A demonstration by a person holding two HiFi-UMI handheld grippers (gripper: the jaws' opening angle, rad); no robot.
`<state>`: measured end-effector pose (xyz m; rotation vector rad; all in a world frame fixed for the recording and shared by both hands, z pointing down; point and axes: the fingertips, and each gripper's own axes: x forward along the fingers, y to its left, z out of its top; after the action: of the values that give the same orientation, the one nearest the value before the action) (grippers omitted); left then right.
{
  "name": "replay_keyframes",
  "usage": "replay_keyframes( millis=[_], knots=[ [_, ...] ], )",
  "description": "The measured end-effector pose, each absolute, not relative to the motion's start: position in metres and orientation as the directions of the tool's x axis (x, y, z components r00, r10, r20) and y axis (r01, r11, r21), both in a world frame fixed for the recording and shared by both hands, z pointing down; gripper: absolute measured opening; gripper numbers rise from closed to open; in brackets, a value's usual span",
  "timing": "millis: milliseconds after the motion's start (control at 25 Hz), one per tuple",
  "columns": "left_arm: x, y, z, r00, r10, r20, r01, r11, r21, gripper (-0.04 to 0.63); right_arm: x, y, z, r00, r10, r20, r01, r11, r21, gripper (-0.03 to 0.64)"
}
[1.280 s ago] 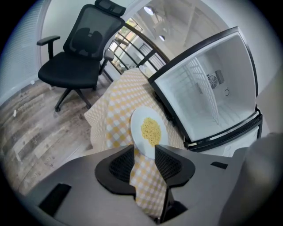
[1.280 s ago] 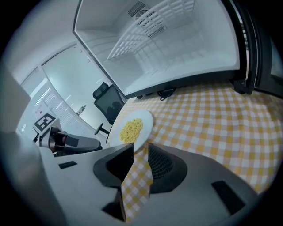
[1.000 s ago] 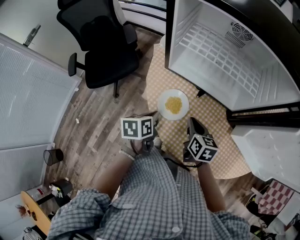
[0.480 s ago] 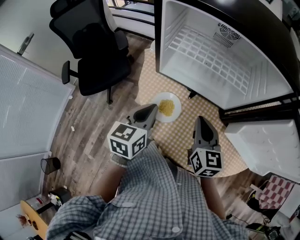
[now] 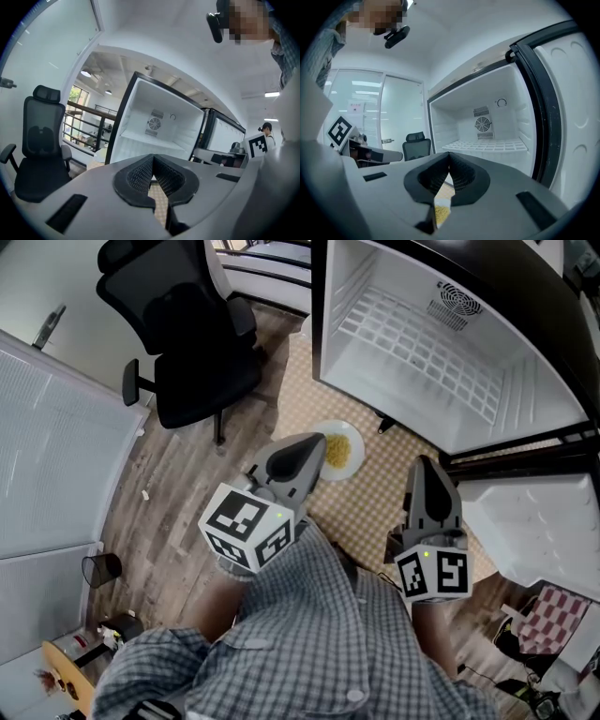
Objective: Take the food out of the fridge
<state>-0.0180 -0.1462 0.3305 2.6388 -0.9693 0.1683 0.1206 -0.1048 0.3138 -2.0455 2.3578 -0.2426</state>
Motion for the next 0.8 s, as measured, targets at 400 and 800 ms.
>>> replay_keyframes(
  millis=[400,800],
  knots=[
    [-0.012,-0.145,0.308,0.780,-0.597,0.186,-0.626,-0.741,0.245,0.006,0.112,-0.108,0.291,-0.167,-0.984,0.061,-0.982,0.161,-0.095,0.009],
    [-0.009,-0.144,0.307,0.777,-0.598,0.196,-0.630,-0.743,0.226,0.006,0.113,-0.108,0.293,-0.174,-0.982,0.074,-0.976,0.162,-0.145,0.009]
  ],
)
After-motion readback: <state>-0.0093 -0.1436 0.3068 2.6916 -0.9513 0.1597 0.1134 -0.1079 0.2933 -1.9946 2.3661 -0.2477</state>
